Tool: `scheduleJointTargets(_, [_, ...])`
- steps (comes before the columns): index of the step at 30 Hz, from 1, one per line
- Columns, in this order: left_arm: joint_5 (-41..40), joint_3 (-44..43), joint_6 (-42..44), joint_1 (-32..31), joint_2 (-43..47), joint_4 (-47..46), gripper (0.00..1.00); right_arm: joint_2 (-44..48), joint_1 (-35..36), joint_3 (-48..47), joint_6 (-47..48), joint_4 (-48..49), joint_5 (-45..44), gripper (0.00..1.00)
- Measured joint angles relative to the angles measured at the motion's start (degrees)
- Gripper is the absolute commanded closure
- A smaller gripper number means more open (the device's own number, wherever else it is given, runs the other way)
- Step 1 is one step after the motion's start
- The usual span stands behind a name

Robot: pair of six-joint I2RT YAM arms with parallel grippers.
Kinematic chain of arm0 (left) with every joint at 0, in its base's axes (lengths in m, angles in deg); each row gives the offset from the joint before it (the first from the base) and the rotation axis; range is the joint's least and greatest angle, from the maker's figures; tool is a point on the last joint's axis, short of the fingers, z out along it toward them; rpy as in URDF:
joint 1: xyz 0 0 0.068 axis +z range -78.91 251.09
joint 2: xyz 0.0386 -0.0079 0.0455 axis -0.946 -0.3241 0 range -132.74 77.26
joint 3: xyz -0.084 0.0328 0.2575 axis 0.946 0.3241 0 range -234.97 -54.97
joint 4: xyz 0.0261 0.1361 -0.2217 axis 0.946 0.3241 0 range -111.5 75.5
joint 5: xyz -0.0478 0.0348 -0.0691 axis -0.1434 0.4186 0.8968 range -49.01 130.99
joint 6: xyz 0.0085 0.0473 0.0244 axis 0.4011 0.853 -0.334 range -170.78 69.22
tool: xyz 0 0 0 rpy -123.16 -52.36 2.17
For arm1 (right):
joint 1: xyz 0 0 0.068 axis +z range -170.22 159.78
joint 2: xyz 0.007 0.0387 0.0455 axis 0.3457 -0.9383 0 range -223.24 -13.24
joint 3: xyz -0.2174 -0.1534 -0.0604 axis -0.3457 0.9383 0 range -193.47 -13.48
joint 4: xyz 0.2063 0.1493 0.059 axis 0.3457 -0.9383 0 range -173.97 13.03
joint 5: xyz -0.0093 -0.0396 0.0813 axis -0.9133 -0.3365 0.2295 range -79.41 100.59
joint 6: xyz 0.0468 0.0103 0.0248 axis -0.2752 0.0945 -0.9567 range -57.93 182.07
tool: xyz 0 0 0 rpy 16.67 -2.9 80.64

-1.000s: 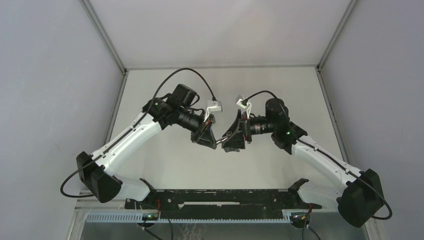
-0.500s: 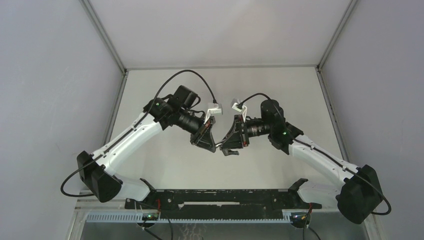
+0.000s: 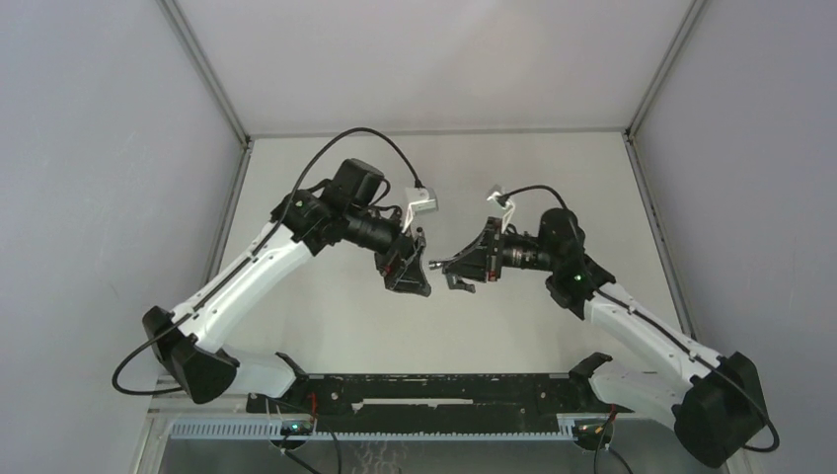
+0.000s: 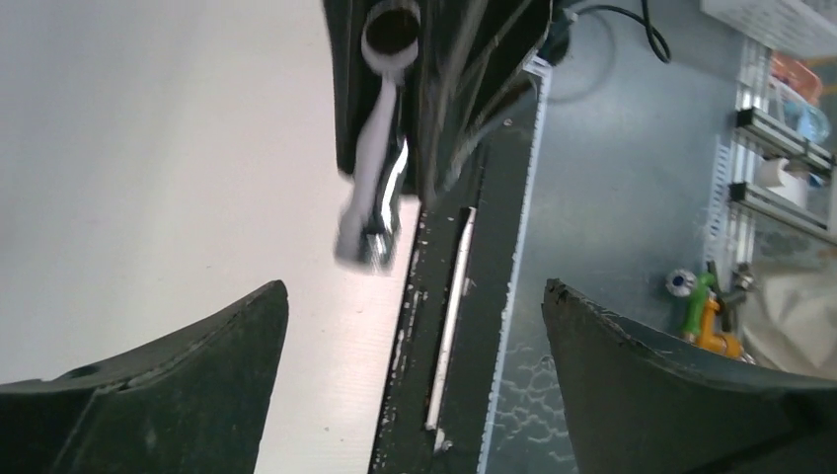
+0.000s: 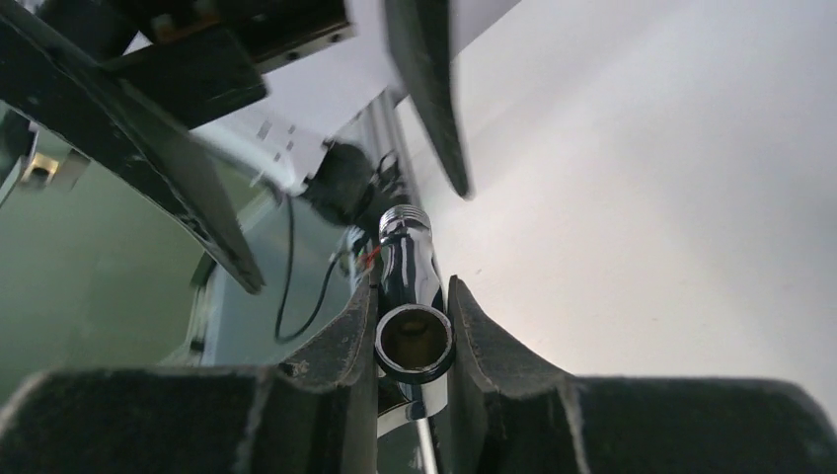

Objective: Install the water faucets

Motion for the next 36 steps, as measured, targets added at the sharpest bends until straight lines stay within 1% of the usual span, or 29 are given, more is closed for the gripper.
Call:
scheduleJointTargets(4, [-3.04,0.52,-4.68,2.89,4.02,-4.00,0.00,6.73,-4.09,9.29,-7.80,11.45,-6.84,1.00])
scheduleJointTargets(5, [-3.48,1.81,-6.97,4.28,5.86,-7.39,0.00,8.20,-4.55,11.63,-9.70,14.75,-9.27,1.00])
scheduleJointTargets(7, [-4.09,7.80,-12.66,6.40,10.71,-16.98,0.00,10.62,-4.55,15.91,-12.81,21.53,-14.14,1.00])
scheduleJointTargets(8, [-4.50,15.17,-18.16,7.08,15.50,-25.55,0.00,11.87,-4.07,18.18,-14.27,25.59,-17.11,1.00])
scheduleJointTargets(9, [-4.61,16.79,-19.50,7.48,16.52,-27.08,0.00,12.79,-3.54,19.80,-15.26,28.61,-19.21,1.00])
scheduleJointTargets(11, [-4.72,25.62,-28.70,6.71,20.44,-39.78,0.00,13.97,-2.51,22.14,-16.81,34.21,-23.39,1.00])
scheduleJointTargets(13, [-4.28,31.52,-37.42,5.99,20.76,-50.99,0.00,14.34,-1.49,23.32,-18.18,39.45,-27.12,1.00])
scheduleJointTargets(15, [-4.20,33.68,-43.56,5.57,18.49,-58.95,0.00,14.29,-0.81,23.58,-19.26,43.25,-29.77,1.00])
scheduleJointTargets(17, [-4.22,35.47,-48.46,5.29,16.57,-66.23,0.00,14.14,-0.39,23.91,-20.46,47.25,-32.04,1.00])
scheduleJointTargets(19, [-4.15,36.70,-52.11,5.03,15.32,-71.30,0.01,13.55,-0.17,24.06,-21.86,50.71,-33.51,1.00])
scheduleJointTargets(23, [-3.37,36.76,-56.19,3.85,13.44,-78.79,0.05,11.74,-0.09,24.06,-24.79,54.40,-34.93,1.00])
scheduleJointTargets(27, [-1.09,36.61,-58.36,2.78,11.74,-83.87,0.08,10.38,0.37,24.06,-26.67,55.91,-35.06,1.00])
scheduleJointTargets(36, [3.76,35.91,-62.95,0.57,5.79,-90.84,0.20,8.85,1.25,23.91,-27.61,56.76,-33.88,1.00])
